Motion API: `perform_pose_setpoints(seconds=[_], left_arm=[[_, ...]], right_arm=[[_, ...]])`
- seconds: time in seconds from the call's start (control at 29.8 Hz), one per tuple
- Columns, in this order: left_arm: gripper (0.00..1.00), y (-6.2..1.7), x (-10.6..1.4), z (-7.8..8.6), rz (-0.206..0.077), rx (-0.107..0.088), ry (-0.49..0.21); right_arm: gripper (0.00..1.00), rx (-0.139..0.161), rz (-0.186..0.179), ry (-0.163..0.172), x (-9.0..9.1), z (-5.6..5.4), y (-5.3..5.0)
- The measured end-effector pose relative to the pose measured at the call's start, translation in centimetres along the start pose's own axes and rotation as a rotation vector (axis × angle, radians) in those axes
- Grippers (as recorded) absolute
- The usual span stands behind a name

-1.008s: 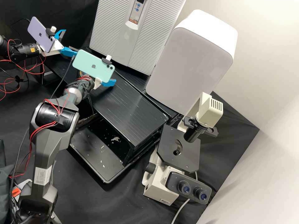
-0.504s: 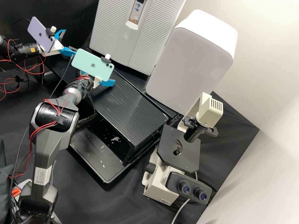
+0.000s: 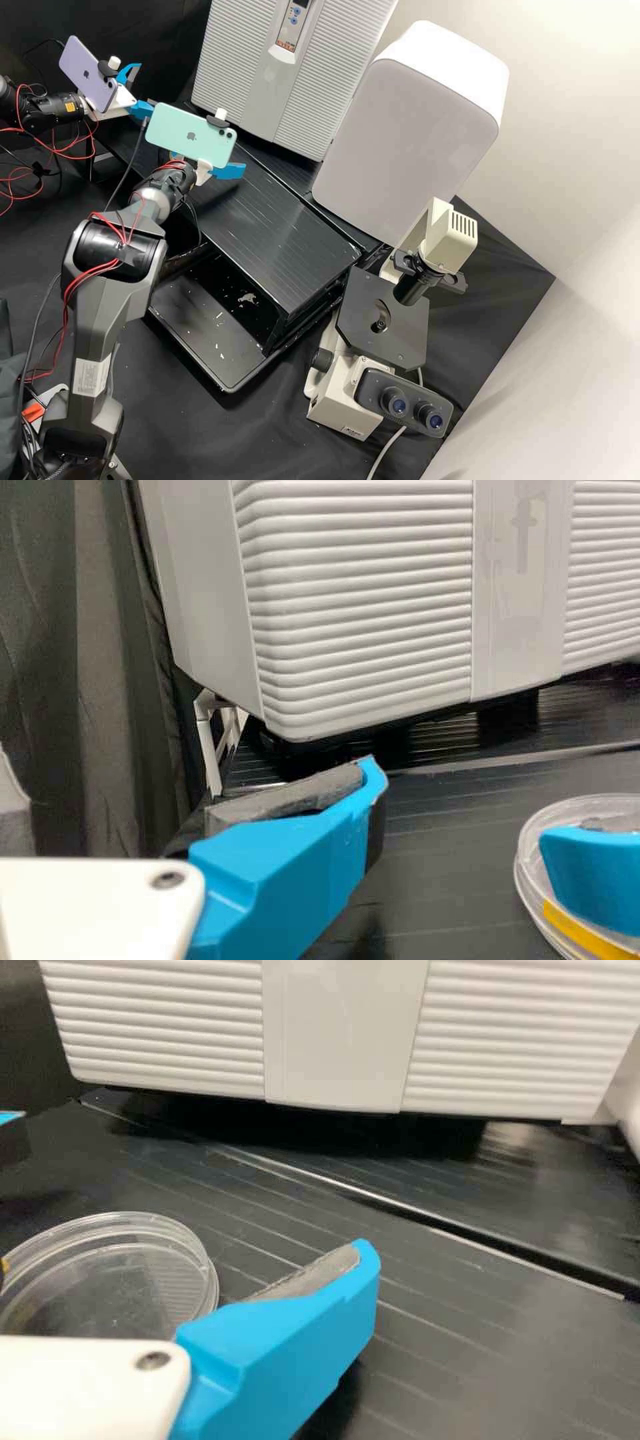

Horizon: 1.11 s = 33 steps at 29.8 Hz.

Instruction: Slide the petri dish to the right

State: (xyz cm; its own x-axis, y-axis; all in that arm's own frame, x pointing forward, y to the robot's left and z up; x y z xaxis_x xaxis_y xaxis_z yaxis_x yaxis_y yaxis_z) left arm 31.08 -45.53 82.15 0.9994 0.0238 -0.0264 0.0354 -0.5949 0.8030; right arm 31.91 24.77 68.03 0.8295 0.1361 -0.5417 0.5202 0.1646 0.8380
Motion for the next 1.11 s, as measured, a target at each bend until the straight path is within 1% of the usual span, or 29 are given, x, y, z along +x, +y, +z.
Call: perform_pose_setpoints(seconds=[0.07,0.13,0.27,0.34,0.4,0.47,0.54,0.57,0.64,0.67,0.71,0.77,0.87,0.94,1.04,1.11], left_arm=[[1.00,0.00,0.0,0.0,0.000,0.000,0.000],[1.00,0.00,0.0,0.0,0.000,0.000,0.000],[1.00,0.00,0.0,0.0,0.000,0.000,0.000],[1.00,0.00,0.0,0.0,0.000,0.000,0.000],[1.00,0.00,0.0,0.0,0.000,0.000,0.000],[1.00,0.00,0.0,0.0,0.000,0.000,0.000],[1.00,0.00,0.0,0.0,0.000,0.000,0.000],[1.00,0.00,0.0,0.0,0.000,0.000,0.000],[1.00,0.00,0.0,0.0,0.000,0.000,0.000],[1.00,0.00,0.0,0.0,0.000,0.000,0.000],[1.00,0.00,0.0,0.0,0.000,0.000,0.000],[1.00,0.00,0.0,0.0,0.000,0.000,0.000],[1.00,0.00,0.0,0.0,0.000,0.000,0.000],[1.00,0.00,0.0,0.0,0.000,0.000,0.000],[1.00,0.00,0.0,0.0,0.000,0.000,0.000],[1.00,0.00,0.0,0.0,0.000,0.000,0.000]], right_arm=[[1.00,-0.009,0.010,-0.002,0.0,-0.1,0.0],[1.00,-0.021,0.010,-0.003,-0.1,-0.2,-0.1],[1.00,-0.018,0.028,-0.012,-0.3,-0.3,-0.5],[1.00,-0.020,0.032,-0.022,-0.6,-0.2,-0.9],[1.00,-0.024,0.045,-0.024,-0.9,-0.4,-1.1],[1.00,-0.053,0.057,-0.019,-1.1,-0.6,-1.3],[1.00,-0.094,0.082,-0.013,-1.5,-0.9,-1.5],[1.00,-0.110,0.088,-0.011,-1.6,-1.0,-1.6],[1.00,-0.161,0.100,0.000,-2.0,-1.5,-2.1],[1.00,-0.179,0.103,0.004,-2.1,-1.7,-2.3],[1.00,-0.191,0.105,0.010,-2.3,-1.9,-2.5],[1.00,-0.210,0.100,0.021,-2.5,-2.3,-2.8],[1.00,-0.239,0.091,0.046,-2.6,-2.9,-3.3],[1.00,-0.256,0.082,0.056,-2.8,-3.0,-3.7],[1.00,-0.269,0.075,0.061,-2.9,-3.2,-4.0],[1.00,-0.271,0.074,0.062,-2.9,-3.2,-4.0]])
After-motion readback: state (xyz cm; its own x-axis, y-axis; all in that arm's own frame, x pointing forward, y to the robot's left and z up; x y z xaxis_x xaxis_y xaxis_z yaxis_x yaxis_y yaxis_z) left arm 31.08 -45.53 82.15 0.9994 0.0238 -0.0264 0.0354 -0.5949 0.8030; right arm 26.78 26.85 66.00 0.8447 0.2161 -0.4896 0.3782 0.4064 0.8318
